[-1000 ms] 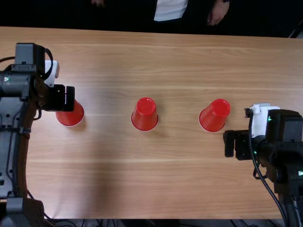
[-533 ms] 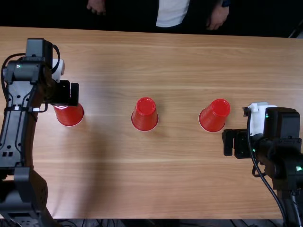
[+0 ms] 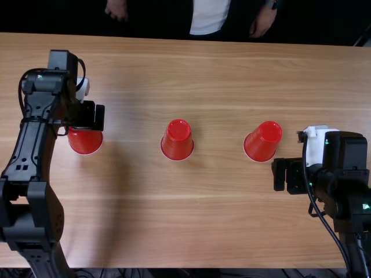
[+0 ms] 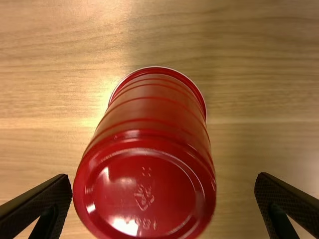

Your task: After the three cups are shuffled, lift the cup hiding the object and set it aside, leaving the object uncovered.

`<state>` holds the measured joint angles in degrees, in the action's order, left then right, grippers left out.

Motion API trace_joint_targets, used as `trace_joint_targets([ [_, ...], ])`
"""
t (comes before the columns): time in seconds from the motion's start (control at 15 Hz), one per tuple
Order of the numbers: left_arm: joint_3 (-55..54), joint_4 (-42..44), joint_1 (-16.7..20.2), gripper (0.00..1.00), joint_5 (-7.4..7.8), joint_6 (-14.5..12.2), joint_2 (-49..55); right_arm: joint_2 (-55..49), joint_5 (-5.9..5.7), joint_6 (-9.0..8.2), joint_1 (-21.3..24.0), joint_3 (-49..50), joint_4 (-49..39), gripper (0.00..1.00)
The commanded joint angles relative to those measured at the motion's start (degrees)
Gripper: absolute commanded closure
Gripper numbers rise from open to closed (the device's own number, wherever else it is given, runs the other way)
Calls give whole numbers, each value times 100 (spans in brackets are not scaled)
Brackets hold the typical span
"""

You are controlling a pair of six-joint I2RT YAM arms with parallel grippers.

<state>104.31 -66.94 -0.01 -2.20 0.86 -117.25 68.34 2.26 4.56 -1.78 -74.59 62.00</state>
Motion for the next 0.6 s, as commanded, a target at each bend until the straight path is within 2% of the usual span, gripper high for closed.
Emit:
trace_joint_targets([
  [0.0, 195, 18, -16, 0, -33, 146, -202, -4, 59, -23, -50, 58, -2, 0],
  [0.2, 204, 7, -16, 0, -44, 156, -316, -40, 59, -23, -50, 93, -2, 0],
  [0.27, 195, 7, -16, 6, -107, 156, -316, -40, 59, -23, -50, 93, -2, 0],
  [0.33, 195, 7, -16, 23, -255, 146, -325, -48, 59, -23, -50, 85, -2, 0],
  [0.4, 195, 18, -16, 32, -350, 146, -325, -48, 59, -23, -50, 93, -2, 0],
  [0.53, 186, 7, -16, 46, -371, 146, -325, -57, 59, -23, -50, 93, -2, 0],
])
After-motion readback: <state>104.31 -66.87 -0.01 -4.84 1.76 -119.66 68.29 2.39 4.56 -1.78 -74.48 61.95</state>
